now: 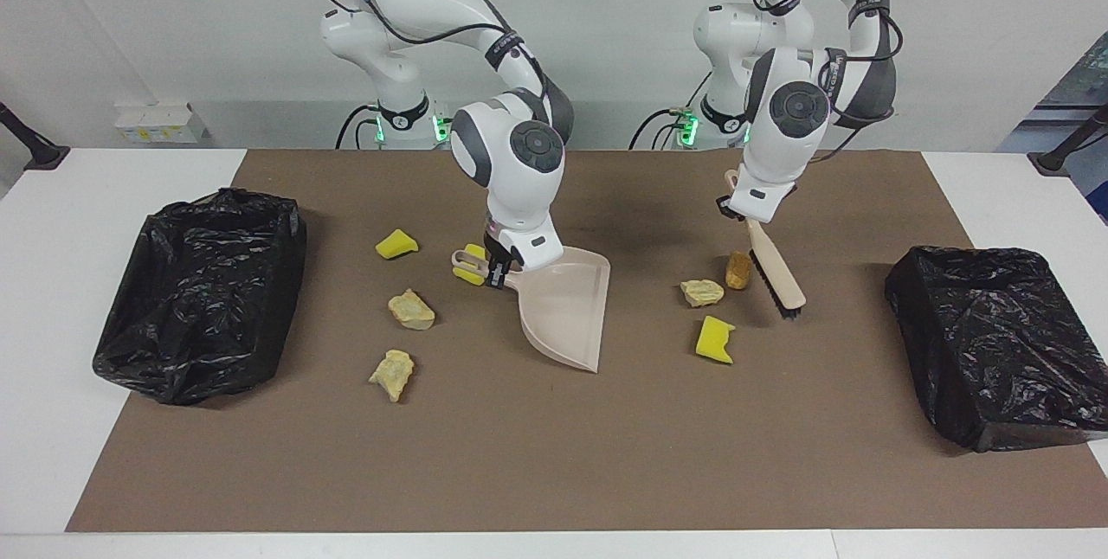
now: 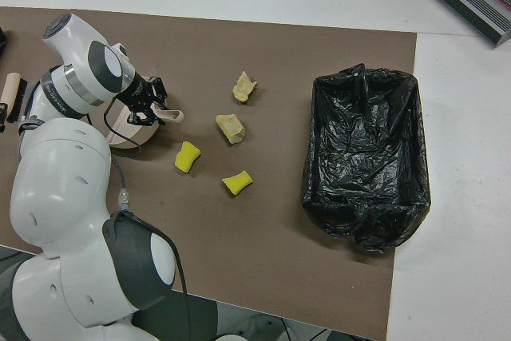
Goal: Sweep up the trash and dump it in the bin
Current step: 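Sweep the bread and sponge with the left gripper toward the dustpan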
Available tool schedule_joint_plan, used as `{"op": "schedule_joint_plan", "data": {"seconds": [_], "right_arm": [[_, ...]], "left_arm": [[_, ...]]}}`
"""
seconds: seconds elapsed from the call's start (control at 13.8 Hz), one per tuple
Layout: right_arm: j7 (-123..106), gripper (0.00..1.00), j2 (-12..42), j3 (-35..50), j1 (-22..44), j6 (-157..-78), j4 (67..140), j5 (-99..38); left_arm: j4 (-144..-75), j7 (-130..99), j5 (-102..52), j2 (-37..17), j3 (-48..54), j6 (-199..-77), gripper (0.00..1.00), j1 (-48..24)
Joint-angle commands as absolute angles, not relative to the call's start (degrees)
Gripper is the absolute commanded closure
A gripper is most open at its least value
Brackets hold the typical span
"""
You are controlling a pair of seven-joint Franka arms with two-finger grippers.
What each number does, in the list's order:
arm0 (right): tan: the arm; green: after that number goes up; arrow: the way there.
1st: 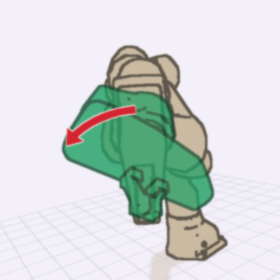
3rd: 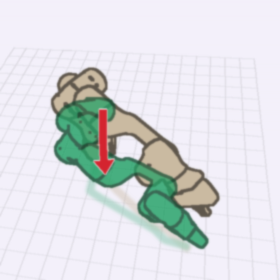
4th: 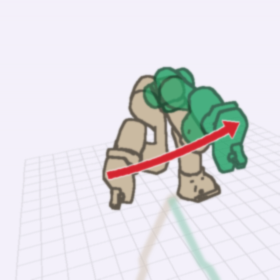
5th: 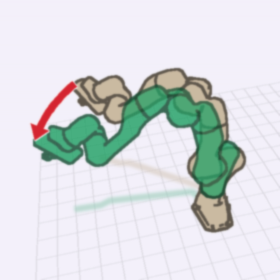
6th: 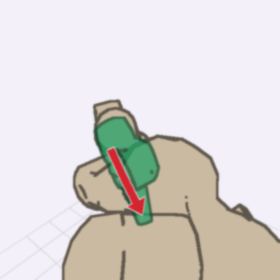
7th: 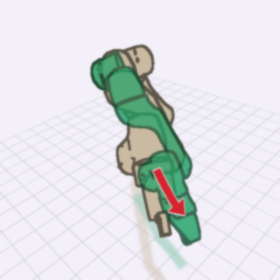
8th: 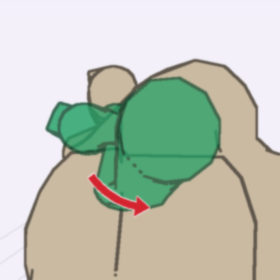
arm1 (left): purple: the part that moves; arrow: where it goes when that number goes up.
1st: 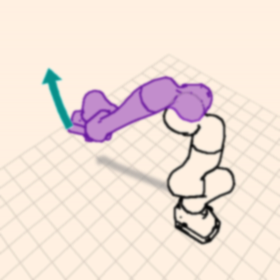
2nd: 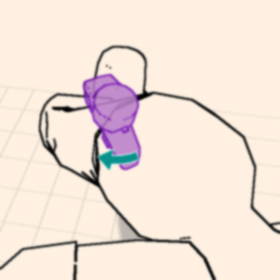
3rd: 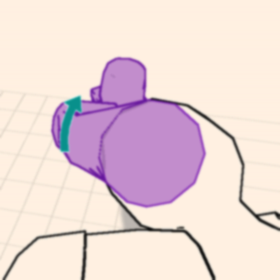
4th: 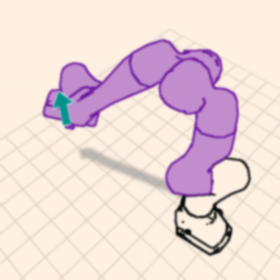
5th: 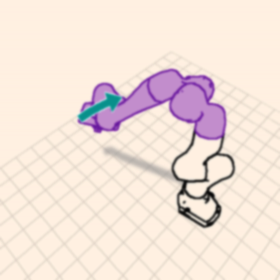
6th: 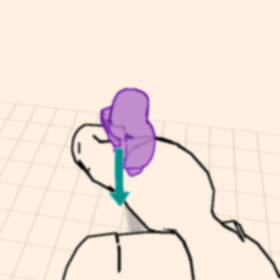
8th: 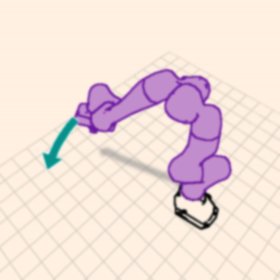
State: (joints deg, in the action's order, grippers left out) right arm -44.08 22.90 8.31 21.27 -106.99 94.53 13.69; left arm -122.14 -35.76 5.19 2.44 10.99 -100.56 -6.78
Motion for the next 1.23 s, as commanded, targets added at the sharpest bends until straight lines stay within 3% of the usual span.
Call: {"op": "schedule_joint_plan", "data": {"seconds": [0.0, 0.36, 0.58, 0.94, 1.16], "right_arm": [[-45.7, 1.00, 20.2, 8.7, 21.1, -109.1, 99.1, 14.7], [-45.7, 1.00, 20.3, 8.6, 22.9, -113.0, 101.4, 14.9], [-45.7, 1.00, 20.3, 8.7, 22.9, -113.0, 101.4, 14.9], [-45.6, 1.00, 20.3, 8.7, 22.9, -113.0, 101.4, 14.8], [-45.4, 1.00, 20.3, 8.7, 22.9, -113.0, 101.4, 14.8]], "left_arm": [[-129.0, -46.2, 4.4, 6.4, 11.2, -102.6, 1.00, -6.2], [-128.4, -49.1, 0.3, 1.4, 11.3, -108.2, 1.00, -7.2], [-122.8, -43.4, -0.3, -4.3, 11.6, -108.4, 1.00, -8.4], [-120.2, -25.8, -2.5, -5.9, 11.7, -109.9, 1.00, -10.5], [-120.3, -21.8, -3.0, -6.0, 11.7, -114.9, 1.00, -15.7]]}}
